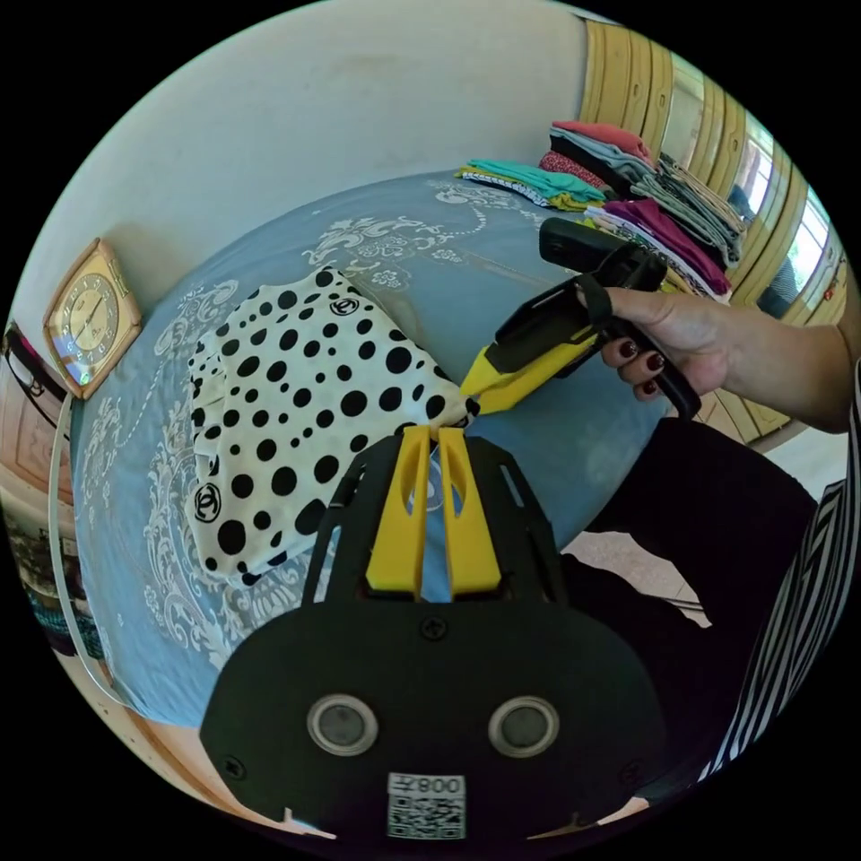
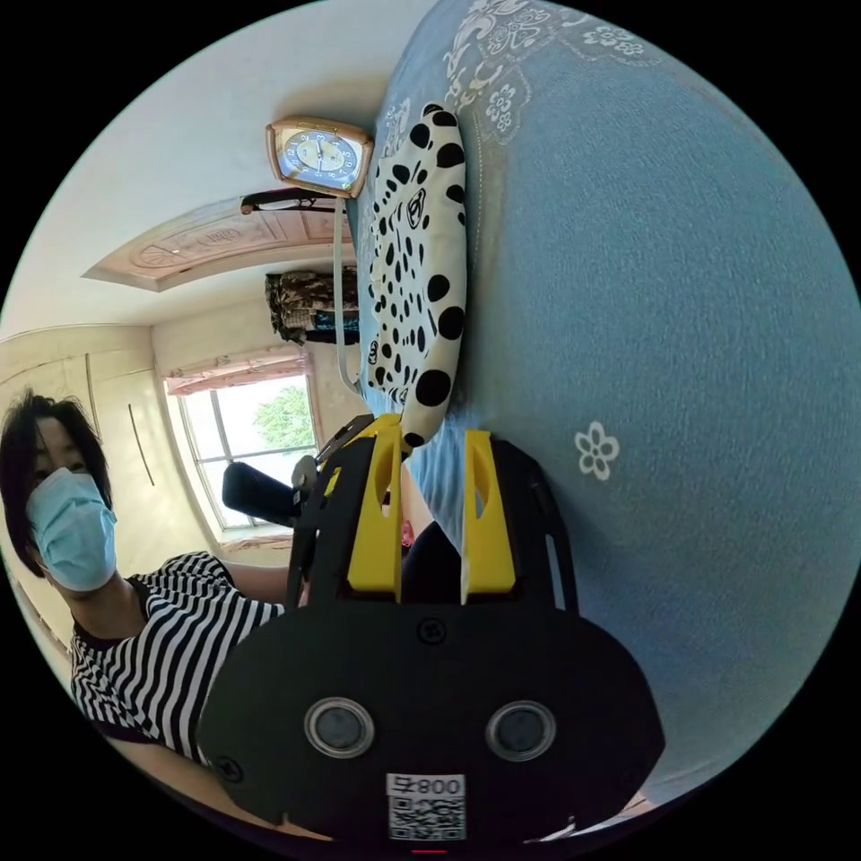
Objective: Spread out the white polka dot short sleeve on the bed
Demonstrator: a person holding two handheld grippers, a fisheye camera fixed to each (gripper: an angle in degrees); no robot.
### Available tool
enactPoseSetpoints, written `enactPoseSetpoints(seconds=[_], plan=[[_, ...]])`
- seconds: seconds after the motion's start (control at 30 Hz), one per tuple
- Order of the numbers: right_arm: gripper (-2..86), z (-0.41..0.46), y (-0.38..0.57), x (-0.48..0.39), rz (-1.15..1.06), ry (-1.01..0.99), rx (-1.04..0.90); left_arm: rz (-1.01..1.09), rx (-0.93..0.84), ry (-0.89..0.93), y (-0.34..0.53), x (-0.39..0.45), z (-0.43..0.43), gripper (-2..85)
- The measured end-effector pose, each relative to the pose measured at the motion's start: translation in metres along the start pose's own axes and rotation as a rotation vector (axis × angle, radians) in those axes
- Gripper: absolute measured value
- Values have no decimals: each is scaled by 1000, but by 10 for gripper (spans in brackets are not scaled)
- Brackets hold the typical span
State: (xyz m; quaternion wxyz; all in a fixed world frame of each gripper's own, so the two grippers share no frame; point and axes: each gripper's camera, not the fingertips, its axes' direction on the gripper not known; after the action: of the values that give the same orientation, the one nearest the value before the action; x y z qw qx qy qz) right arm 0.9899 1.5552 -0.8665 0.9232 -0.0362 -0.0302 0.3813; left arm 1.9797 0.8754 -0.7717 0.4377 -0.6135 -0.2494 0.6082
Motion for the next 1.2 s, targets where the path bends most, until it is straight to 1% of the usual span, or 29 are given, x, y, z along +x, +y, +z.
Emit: enactPoseSetpoints(seconds=[0.13, 0.23, 0.3, 0.4, 0.47, 0.5, 0.57, 0.6, 0.67, 0.73, 0.83, 0.97, 1.2], plan=[[100, -4, 2, -4, 28, -70, 13, 12, 3, -17, 8, -9, 2, 21], [59, -4, 6, -12, 27, -67, 5, -16, 9, -1, 15, -24, 2, 24], [40, -5, 11, -18, 33, -53, 4, -67, 14, 15, 22, -39, -1, 28], [29, -11, 22, -30, 21, -75, 12, -236, 36, 102, 45, -74, -10, 41], [26, -19, 31, -39, 15, -107, 26, -444, 69, 269, 77, -110, -11, 58], [25, -23, 37, -45, 13, -137, 34, -502, 78, 326, 86, -120, -10, 63], [23, -29, 46, -56, 3, -150, 40, -746, 152, 561, 128, -157, 0, 82], [22, -32, 52, -65, -7, -141, 41, -803, 184, 613, 138, -165, 3, 87], [21, -35, 62, -76, -15, -142, 46, -1004, 302, 743, 171, -191, 11, 102], [21, -38, 72, -87, -18, -148, 51, -1099, 365, 824, 186, -206, 19, 107], [20, -41, 89, -105, -25, -140, 61, -1174, 409, 868, 198, -224, 28, 107], [19, -43, 118, -130, -32, -134, 74, -1271, 450, 883, 208, -244, 37, 96], [19, -43, 172, -173, -43, -127, 97, -1363, 459, 898, 224, -262, 53, 78]])
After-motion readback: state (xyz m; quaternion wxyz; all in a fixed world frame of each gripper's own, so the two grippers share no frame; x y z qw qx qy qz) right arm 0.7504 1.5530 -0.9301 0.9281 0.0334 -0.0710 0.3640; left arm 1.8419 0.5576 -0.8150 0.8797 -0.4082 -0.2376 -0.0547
